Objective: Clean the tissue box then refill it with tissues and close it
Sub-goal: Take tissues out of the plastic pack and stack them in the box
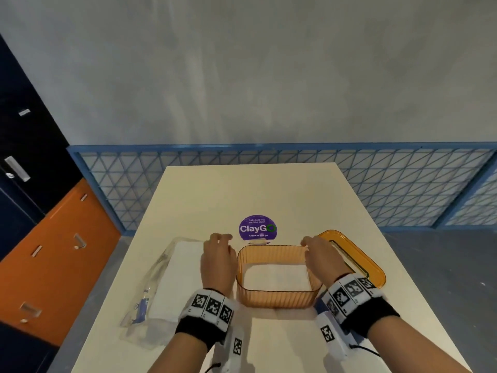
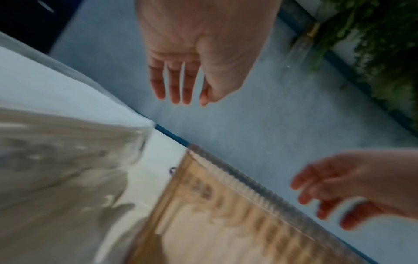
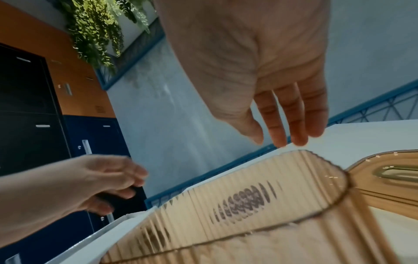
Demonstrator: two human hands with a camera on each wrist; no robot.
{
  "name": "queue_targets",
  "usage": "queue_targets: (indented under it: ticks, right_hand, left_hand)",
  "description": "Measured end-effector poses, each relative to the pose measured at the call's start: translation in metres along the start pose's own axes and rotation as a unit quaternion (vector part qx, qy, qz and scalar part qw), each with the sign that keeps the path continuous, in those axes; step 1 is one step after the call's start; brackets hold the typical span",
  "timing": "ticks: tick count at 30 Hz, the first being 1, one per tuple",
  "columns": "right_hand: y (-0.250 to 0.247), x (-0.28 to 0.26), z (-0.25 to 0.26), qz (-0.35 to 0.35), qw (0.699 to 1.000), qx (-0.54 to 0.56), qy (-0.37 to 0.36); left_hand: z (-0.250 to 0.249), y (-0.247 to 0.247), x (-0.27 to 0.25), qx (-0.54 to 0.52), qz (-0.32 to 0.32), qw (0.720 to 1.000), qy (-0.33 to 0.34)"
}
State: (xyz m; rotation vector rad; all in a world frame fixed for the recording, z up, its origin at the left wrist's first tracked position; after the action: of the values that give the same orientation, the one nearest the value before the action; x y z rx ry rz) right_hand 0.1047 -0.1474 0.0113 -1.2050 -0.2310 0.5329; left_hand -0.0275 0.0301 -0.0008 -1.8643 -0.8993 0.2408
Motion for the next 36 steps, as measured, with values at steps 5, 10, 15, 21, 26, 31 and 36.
queue_targets:
  ticks: [5, 10, 15, 21, 26, 31, 36]
  right_hand:
    - [0.015, -0.003, -0.018, 0.086, 0.994, 0.021, 0.070]
    - [0.022, -0.005, -0.021, 0.101, 0.992, 0.016, 0.073]
    - [0.018, -0.007, -0.019, 0.112, 0.991, 0.002, 0.068]
    - [0.016, -0.007, -0.018, 0.127, 0.990, -0.003, 0.068]
    - [0.015, -0.011, -0.015, 0.124, 0.990, -0.026, 0.068]
    - [0.015, -0.011, -0.013, 0.121, 0.990, -0.034, 0.064]
    - [0.014, -0.012, -0.013, 0.117, 0.991, -0.032, 0.052]
  left_hand:
    - [0.047, -0.005, -0.015, 0.160, 0.102, 0.967, -0.172]
    - [0.066, 0.006, -0.026, 0.225, 0.126, 0.954, -0.152]
    - [0.068, 0.002, -0.024, 0.192, 0.130, 0.960, -0.159]
    - [0.067, -0.001, -0.023, 0.164, 0.121, 0.964, -0.170]
    - [0.057, 0.003, -0.023, 0.245, 0.159, 0.944, -0.154]
    - [0.049, 0.000, -0.014, 0.260, 0.178, 0.933, -0.174]
    - [0.053, -0.019, -0.003, 0.255, 0.173, 0.942, -0.136]
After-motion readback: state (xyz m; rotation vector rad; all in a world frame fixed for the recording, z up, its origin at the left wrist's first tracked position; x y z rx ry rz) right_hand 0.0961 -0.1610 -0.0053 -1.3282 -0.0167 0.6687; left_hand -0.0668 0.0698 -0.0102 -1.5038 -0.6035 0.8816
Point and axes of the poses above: each hand's wrist, its own x-axis towards the middle knuckle, its own y-axis out of the palm, z = x × y, the point moved 1 cm from there along x, towards the middle knuckle, and after that the axes turned 5 degrees about x, right-handed, at the moved point
